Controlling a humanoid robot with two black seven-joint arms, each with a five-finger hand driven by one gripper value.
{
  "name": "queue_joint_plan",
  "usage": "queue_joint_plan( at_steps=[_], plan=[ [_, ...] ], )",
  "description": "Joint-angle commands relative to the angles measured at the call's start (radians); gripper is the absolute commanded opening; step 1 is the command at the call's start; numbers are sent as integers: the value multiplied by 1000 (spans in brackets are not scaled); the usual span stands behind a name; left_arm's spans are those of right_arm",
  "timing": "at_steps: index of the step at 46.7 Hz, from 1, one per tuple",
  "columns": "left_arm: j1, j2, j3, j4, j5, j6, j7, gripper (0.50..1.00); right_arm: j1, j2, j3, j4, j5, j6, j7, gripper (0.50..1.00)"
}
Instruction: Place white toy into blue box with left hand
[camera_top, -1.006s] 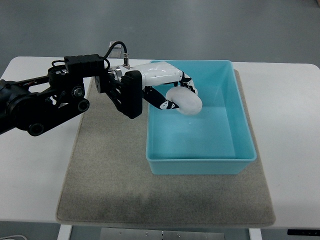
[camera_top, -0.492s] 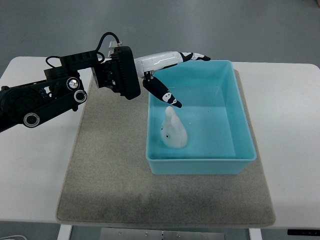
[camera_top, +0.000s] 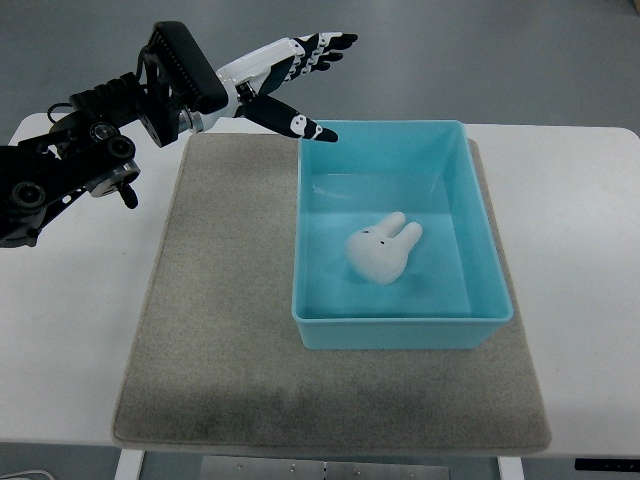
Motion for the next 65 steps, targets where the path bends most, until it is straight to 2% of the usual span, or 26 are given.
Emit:
queue_joint_plan(
  at_steps=[1, 5, 11, 18, 22, 27, 30, 42, 50, 53, 65],
  plan=[
    [-1, 7, -1, 27, -83, -4, 2, 994, 0, 0, 0, 0, 0, 0, 0, 936],
    [2, 10, -1, 43, -164, -30, 3, 996, 0, 0, 0, 0, 0, 0, 0, 936],
    [4, 30, 0, 78, -323, -119, 8, 996, 0, 0, 0, 0, 0, 0, 0, 936],
    [22, 35, 0, 116, -457, -170, 11, 996, 0, 0, 0, 0, 0, 0, 0, 936],
    [43, 41, 0, 130, -514, -245, 18, 996, 0, 0, 0, 0, 0, 0, 0, 936],
    [71, 50, 0, 173, -621, -343, 58, 996, 0, 0, 0, 0, 0, 0, 0, 936],
    [89, 51, 0, 196, -704, -372, 98, 996, 0, 0, 0, 0, 0, 0, 0, 936],
    [154, 61, -20, 259, -906, -445, 199, 996, 0, 0, 0, 0, 0, -1, 0, 936],
    [171, 68, -36, 323, -1122, -459, 365, 996, 0, 0, 0, 0, 0, 0, 0, 936],
    [171, 68, -36, 337, -1170, -459, 408, 996, 0, 0, 0, 0, 0, 0, 0, 936],
    [191, 90, -49, 337, -1181, -459, 426, 996, 0, 0, 0, 0, 0, 0, 0, 936]
  ],
)
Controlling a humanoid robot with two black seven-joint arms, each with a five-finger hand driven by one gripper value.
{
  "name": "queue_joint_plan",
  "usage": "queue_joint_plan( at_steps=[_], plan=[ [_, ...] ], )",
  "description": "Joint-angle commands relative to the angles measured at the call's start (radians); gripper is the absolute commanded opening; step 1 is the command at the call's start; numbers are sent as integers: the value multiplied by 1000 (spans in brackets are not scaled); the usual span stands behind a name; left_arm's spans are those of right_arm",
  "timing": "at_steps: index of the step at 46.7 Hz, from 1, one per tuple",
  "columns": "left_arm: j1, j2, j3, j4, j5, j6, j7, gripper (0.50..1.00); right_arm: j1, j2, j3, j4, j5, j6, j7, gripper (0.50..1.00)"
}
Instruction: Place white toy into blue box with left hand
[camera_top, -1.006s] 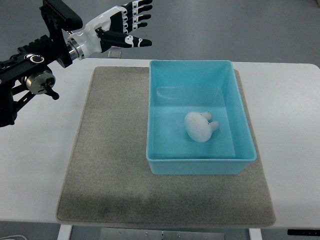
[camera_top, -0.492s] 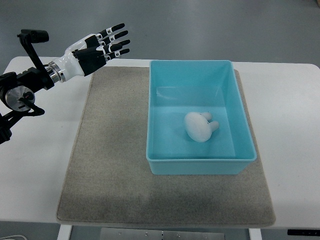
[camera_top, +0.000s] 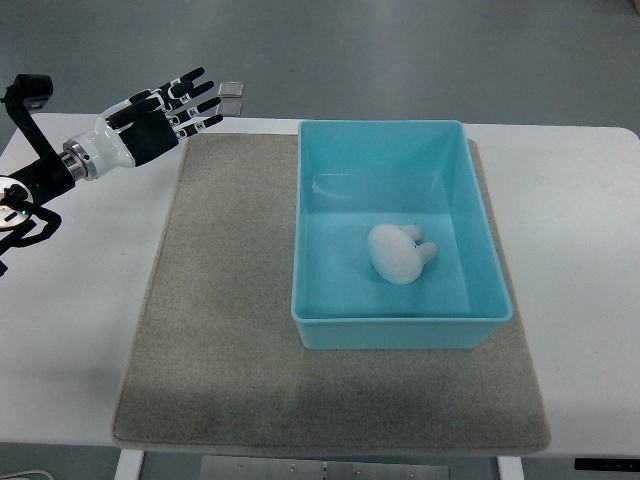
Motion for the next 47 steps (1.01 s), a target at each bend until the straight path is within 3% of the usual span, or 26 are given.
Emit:
queue_joint_plan(
  at_steps=[1, 47],
  plan=[
    [5, 1, -11, 0, 2, 0, -1, 996, 0, 0, 0, 0, 0, 0, 0, 936],
    [12, -14, -43, 3, 16, 0, -18, 996, 0, 0, 0, 0, 0, 0, 0, 936]
  ],
)
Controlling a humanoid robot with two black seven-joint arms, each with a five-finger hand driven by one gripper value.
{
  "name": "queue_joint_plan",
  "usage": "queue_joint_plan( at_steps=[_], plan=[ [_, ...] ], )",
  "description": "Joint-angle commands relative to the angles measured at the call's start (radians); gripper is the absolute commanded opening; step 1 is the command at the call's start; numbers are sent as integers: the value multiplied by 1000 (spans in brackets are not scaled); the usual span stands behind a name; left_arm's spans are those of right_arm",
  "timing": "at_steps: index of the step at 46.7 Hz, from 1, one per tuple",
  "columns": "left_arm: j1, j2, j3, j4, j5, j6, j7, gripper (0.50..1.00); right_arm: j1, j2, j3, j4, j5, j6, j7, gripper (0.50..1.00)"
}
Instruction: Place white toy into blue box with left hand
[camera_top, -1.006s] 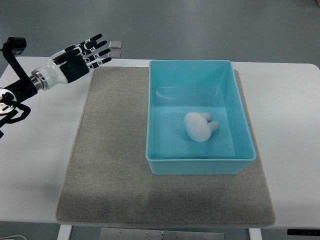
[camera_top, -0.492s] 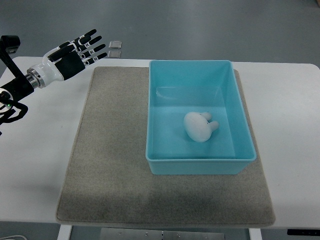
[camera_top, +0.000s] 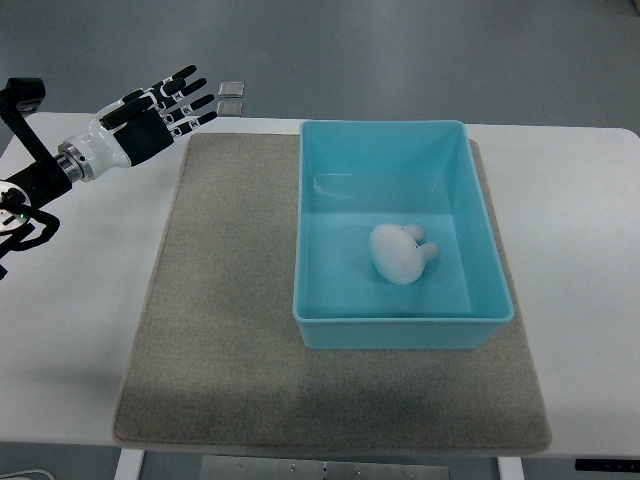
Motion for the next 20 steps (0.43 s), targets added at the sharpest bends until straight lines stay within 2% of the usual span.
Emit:
queue_joint_plan(
  at_steps=[1, 20],
  plan=[
    [-4, 0, -1, 0, 0, 0, 0, 996, 0, 0, 0, 0, 0, 0, 0, 936],
    [-6, 0, -1, 4, 0, 0, 0, 996, 0, 0, 0, 9, -3, 8, 3, 936]
  ],
)
